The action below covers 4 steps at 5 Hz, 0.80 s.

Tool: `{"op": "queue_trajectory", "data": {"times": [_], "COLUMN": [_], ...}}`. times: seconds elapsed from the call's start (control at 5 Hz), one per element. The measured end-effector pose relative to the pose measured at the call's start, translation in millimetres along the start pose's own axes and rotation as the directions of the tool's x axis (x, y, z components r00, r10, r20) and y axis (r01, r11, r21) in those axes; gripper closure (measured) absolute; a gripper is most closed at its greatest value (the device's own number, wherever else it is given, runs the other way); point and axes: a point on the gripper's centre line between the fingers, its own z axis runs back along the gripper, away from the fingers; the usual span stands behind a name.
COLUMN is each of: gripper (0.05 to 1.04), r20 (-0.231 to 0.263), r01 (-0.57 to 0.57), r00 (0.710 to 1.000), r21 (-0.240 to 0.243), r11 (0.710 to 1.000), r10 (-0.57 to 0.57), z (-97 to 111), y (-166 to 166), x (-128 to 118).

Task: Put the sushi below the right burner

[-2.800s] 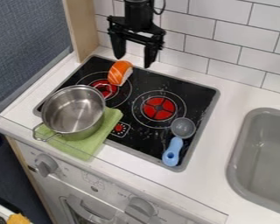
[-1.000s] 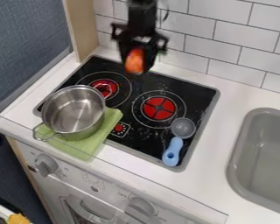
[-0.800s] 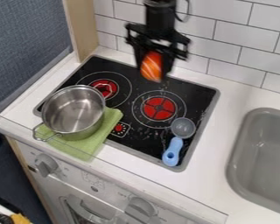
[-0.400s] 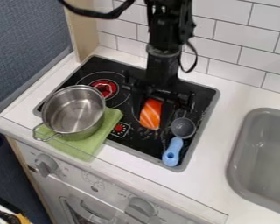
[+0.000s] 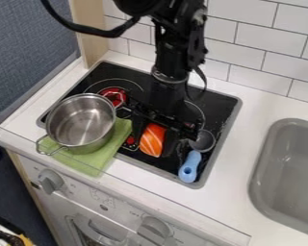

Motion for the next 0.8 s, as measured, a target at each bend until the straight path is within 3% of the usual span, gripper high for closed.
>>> {"op": "queue_trajectory", "data": {"times": [0.4, 0.8], "gripper": [0.493, 0.493], "r20": [-0.016, -0.039], "r01": [0.060, 0.014], "r00": [0.998, 0.999], "r21": [0.055, 0.036], "r11": [0.997, 0.999], "r10": [-0.059, -0.013], "z": [-18.6, -33.6], "y": [-13.2, 4.7], "x": [-10.5, -6.4]}}
